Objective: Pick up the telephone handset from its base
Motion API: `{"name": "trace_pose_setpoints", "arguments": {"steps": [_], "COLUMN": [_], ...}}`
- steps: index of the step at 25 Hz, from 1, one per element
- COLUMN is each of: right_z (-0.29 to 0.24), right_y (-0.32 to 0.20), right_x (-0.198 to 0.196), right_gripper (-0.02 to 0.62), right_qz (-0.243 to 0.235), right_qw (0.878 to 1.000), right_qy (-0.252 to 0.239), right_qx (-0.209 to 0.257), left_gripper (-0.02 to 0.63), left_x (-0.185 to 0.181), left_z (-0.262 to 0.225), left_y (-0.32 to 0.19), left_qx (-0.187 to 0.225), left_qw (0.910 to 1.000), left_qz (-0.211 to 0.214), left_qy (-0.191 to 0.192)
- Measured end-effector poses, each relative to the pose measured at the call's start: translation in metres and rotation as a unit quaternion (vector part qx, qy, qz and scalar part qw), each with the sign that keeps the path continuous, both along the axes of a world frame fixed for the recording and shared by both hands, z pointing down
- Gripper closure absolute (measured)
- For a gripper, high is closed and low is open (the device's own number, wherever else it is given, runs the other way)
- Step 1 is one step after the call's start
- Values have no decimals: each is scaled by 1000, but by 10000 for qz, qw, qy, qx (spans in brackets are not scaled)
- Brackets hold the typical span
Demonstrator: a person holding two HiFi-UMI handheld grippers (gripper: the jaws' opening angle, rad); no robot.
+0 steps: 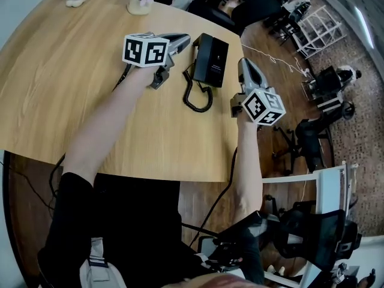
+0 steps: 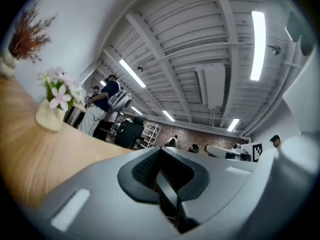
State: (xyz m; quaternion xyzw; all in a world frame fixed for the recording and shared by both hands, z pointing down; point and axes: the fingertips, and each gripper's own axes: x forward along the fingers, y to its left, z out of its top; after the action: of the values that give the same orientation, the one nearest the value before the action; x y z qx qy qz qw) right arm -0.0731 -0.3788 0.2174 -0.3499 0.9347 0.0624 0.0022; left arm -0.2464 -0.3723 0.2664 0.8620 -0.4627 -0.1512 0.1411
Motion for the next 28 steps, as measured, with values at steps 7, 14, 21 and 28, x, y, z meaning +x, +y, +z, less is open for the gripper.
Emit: {"name": "trace_pose_setpoints", "arguments": {"steps": [7, 14, 21, 28], "right_z": [15, 69, 65, 65], "right_y": [-29, -38, -38, -32], "right_x": [-13, -7, -2, 0], "right_gripper": [592, 592, 592, 592], "right_qz": [208, 354, 233, 259], "right_qw": [9982, 9960, 9975, 9958], "right_qy": [109, 592, 452, 580], "right_qx": [548, 566, 494, 657], "left_gripper": [435, 385, 369, 359], "left_x": [25, 33, 52, 56], "left_z": [51, 58, 77, 76], "left_y": [-31, -50, -65, -58], "left_qx": [-828, -1006, -1034, -1357], "left_qw": [9953, 9924, 9799, 9792], "left_qz": [476, 702, 722, 1059], "left_qy": [180, -110, -1547, -1076]}}
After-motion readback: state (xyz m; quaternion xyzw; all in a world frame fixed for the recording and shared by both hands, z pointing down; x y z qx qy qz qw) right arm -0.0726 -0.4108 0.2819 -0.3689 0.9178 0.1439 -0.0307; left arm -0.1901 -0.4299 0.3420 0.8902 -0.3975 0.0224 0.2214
